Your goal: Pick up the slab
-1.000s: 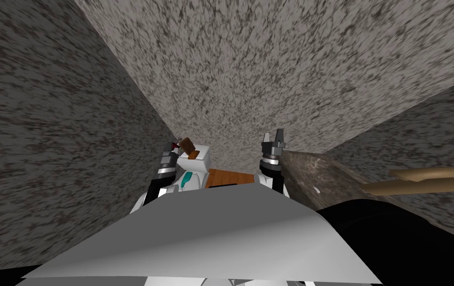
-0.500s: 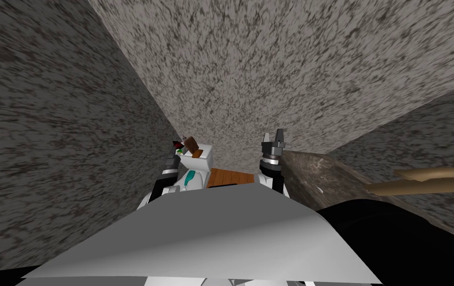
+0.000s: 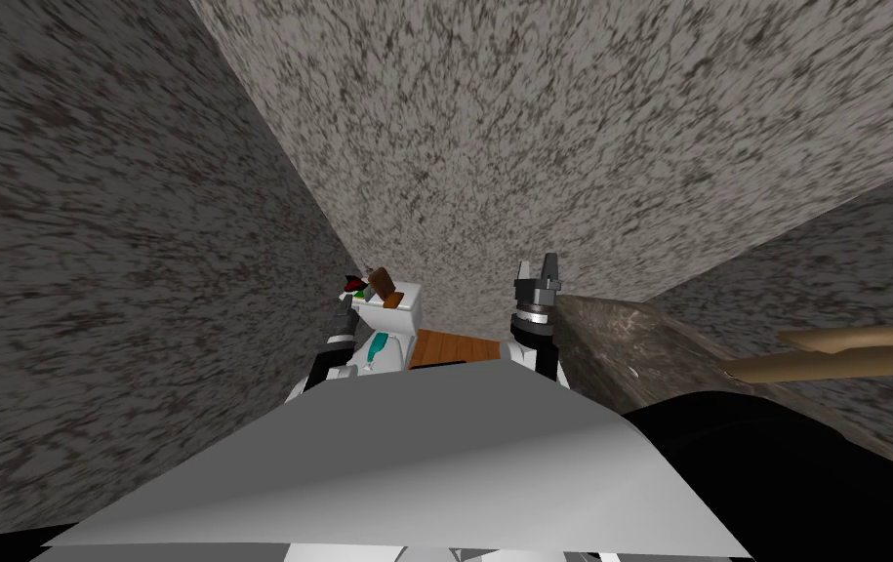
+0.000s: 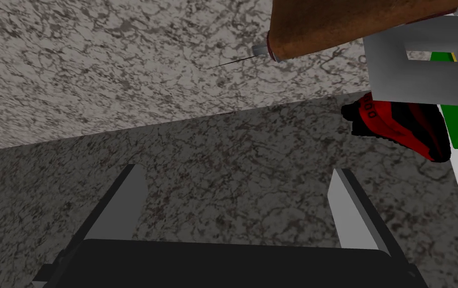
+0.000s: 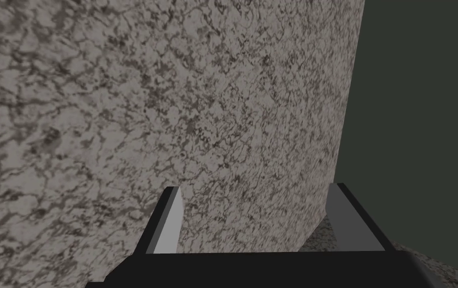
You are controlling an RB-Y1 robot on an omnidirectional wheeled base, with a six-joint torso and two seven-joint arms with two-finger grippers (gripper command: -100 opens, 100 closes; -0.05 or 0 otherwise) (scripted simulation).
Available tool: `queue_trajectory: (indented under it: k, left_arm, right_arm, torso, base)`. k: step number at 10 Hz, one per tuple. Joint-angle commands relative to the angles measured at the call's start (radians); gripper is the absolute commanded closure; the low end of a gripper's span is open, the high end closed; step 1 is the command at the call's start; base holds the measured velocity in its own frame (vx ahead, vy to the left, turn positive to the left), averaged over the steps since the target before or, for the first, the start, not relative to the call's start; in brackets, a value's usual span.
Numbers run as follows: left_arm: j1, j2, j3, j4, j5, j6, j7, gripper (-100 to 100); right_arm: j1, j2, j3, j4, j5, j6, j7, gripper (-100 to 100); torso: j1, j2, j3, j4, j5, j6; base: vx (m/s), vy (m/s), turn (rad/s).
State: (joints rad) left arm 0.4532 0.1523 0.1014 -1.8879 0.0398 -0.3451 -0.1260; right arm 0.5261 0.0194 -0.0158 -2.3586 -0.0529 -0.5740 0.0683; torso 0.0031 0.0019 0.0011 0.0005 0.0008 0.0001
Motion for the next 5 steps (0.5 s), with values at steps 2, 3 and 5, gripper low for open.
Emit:
queue_trajectory:
  k: [2,3,5]
  left_arm:
    - [-0.019,-0.009,-0.011,0.06,0.005,0.03,0.0,-100]
    - [-0.031,-0.015,-0.022,0.09,0.003,0.049,0.005,-100]
    - [-0.048,-0.025,-0.045,0.131,-0.004,0.083,0.019,-100]
  right_arm:
    - [0.0,0.0,0.0,0.0,0.0,0.0,0.0,0]
    - [0.0,0.0,0.0,0.0,0.0,0.0,0.0,0]
    - [0.0,0.0,0.0,0.0,0.0,0.0,0.0,0]
  torso:
    - [0.0,0.001,0.0,0.0,0.0,0.0]
    - [0.001,0.001,0.0,0.0,0.0,0.0]
    - [0.0,0.0,0.0,0.0,0.0,0.0]
  base:
    - [-0.039,0.057,-0.018]
    - [-0.026,0.061,-0.064]
    - [-0.029,0.052,-0.09]
